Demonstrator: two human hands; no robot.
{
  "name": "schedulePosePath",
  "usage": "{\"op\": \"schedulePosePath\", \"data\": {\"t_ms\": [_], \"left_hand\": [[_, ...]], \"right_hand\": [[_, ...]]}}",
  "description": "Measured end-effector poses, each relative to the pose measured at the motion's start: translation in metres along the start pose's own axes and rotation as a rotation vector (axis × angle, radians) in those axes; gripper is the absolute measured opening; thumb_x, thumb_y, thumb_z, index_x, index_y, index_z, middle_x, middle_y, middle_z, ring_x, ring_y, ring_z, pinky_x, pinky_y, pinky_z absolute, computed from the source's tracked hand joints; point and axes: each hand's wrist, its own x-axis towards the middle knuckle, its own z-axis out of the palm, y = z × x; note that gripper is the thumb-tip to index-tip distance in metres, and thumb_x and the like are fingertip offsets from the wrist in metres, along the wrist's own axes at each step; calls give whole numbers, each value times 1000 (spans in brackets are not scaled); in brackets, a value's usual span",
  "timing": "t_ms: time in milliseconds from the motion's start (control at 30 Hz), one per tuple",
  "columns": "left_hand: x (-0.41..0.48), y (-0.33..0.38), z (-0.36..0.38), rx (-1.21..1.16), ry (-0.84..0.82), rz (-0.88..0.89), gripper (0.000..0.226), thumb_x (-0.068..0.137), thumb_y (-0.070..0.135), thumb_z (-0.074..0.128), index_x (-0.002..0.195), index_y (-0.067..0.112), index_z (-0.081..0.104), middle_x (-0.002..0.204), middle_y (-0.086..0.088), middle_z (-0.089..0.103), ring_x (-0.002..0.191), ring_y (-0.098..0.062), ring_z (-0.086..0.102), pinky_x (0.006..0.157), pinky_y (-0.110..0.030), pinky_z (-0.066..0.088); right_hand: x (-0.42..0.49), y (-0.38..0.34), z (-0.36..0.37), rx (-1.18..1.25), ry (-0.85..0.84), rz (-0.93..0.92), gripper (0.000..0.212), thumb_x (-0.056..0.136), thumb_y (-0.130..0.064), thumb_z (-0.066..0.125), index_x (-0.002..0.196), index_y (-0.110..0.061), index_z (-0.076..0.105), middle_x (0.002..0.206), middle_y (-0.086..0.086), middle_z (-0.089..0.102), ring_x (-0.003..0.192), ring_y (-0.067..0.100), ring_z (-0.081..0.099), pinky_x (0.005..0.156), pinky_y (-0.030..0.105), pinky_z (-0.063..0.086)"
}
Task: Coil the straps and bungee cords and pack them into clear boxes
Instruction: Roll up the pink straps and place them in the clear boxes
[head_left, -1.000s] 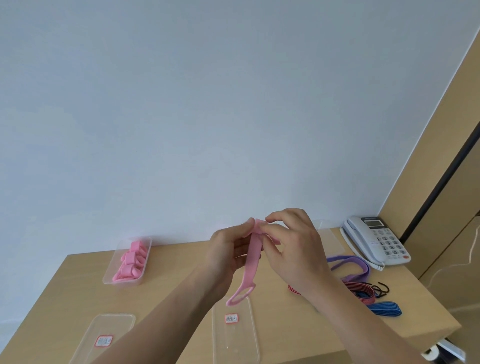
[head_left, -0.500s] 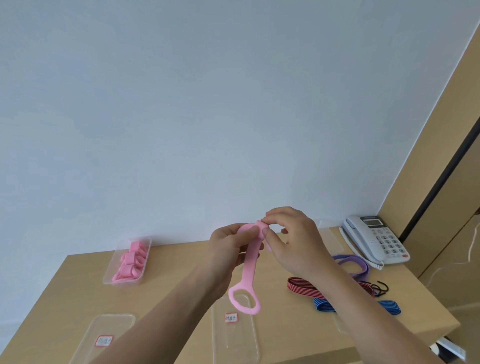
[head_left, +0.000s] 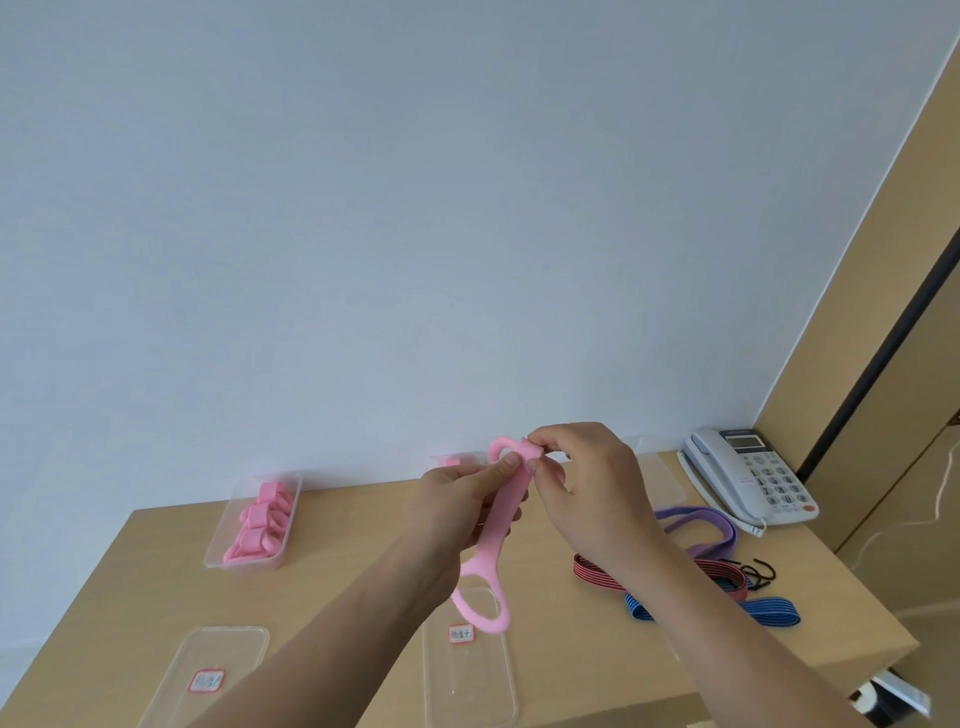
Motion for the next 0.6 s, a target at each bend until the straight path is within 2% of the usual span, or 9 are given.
{"op": "schedulePosePath", "data": {"t_ms": [100, 267, 400, 600], "left_hand": [[0, 1, 1, -4, 5, 23, 30, 95, 26, 72, 99, -3, 77, 86, -14, 76, 69, -23, 66, 74, -37, 54], [1, 1, 0, -7, -9, 59, 19, 95, 17, 69, 94, 2, 81, 85, -18, 74, 72, -24, 67, 79, -40, 53], [3, 3, -2, -22, -51, 59, 22, 94, 20, 66, 95, 3, 80, 88, -18, 72, 77, -26, 64, 82, -41, 50], [4, 0, -5, -41, -60, 60, 21, 94, 22, 69, 95, 4, 81, 91, -20, 74, 79, -27, 65, 86, -42, 51]], "right_hand": [[-1, 1, 1, -46, 42, -44, 20, 82, -5, 74, 90, -23, 73, 78, -11, 66, 84, 12, 56, 68, 13, 37], [-4, -2, 0, -44, 111, -110, 26, 74, 2, 78, 88, -19, 75, 74, -12, 63, 80, 14, 57, 67, 4, 38], [-5, 3, 6, -53, 152, -162, 26, 71, 3, 81, 84, -17, 74, 80, -14, 69, 82, 18, 59, 69, 26, 48], [-7, 2, 9, 3, 142, -185, 25, 73, 2, 76, 91, -15, 77, 92, -10, 72, 91, 20, 61, 80, 26, 48]]}}
